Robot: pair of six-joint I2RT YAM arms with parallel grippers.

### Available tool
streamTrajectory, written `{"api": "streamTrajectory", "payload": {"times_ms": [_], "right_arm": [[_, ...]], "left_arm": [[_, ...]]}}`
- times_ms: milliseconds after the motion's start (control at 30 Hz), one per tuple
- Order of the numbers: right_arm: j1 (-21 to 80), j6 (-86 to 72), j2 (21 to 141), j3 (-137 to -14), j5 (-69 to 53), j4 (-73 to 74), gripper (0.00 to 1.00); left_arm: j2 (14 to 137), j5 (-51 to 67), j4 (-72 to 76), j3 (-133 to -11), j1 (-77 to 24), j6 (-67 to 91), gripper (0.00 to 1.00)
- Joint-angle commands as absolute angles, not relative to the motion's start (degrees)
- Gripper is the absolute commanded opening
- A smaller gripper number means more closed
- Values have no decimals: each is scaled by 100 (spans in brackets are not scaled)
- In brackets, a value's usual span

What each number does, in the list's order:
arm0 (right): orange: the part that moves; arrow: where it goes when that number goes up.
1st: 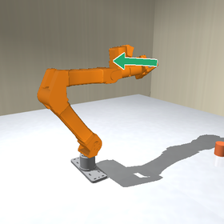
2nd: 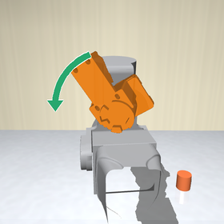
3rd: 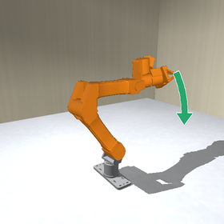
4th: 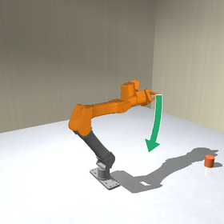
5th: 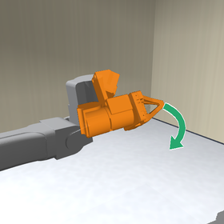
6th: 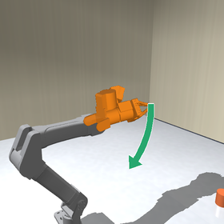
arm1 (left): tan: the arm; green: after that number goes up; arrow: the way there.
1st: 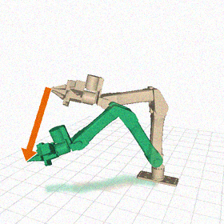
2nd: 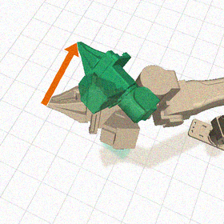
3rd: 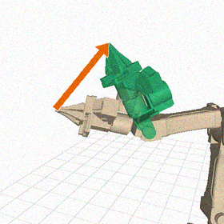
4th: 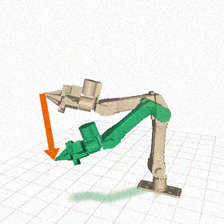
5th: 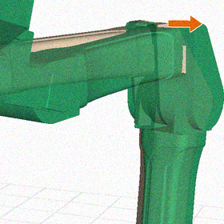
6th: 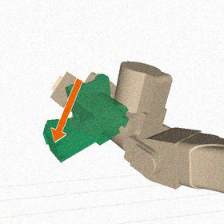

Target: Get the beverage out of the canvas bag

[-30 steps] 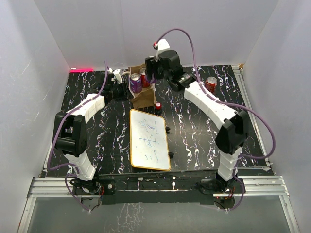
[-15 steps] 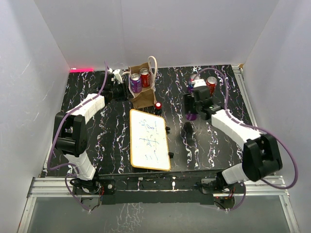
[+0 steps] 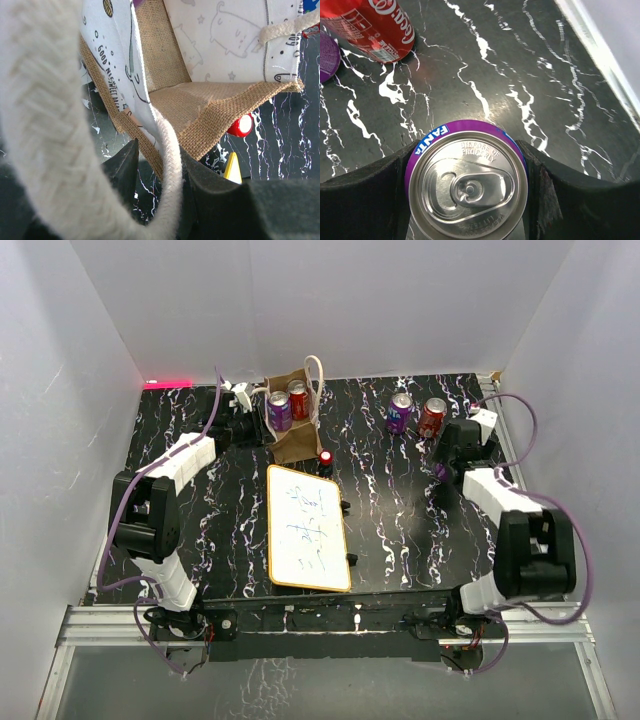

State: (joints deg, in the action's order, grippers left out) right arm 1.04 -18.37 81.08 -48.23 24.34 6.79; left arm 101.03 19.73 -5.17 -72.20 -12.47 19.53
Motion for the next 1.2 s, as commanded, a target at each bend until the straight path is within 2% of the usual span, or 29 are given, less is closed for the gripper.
{"api": "streamTrajectory", "payload": {"times_ms": [0, 233, 533, 667, 900, 967, 1033, 1133, 1167], "right_arm": [[-164, -1571, 8734, -5508, 2163, -798, 7], [-601, -976, 9764, -6344, 2312, -1005, 8], [-1006, -361, 10686, -6939, 750, -1684, 8], [-1018, -31, 11097, -7373, 828, -1502, 8], [-1021, -75, 11235, -7301, 600, -1503, 9], [-1020, -147, 11225, -7227, 628, -1501, 15], [-1020, -201, 11188, -7147, 778, -1521, 27], [-1020, -172, 11056, -7077, 821, -1555, 58], [-1020, -178, 11018, -7072, 786, -1556, 62]], "left_arm": [[10040, 2130, -780, -7197, -1244, 1921, 31], [9969, 2073, -791, -7204, -1247, 1890, 32], [9984, 2063, -759, -7176, -1247, 1897, 32], [10011, 2070, -783, -7208, -1242, 1892, 32], [10002, 2059, -774, -7198, -1242, 1890, 32], [9998, 2058, -778, -7198, -1240, 1890, 32], [9981, 2035, -790, -7191, -1242, 1881, 32], [9937, 2007, -753, -7154, -1247, 1881, 32], [9925, 2010, -741, -7139, -1244, 1884, 32]]}}
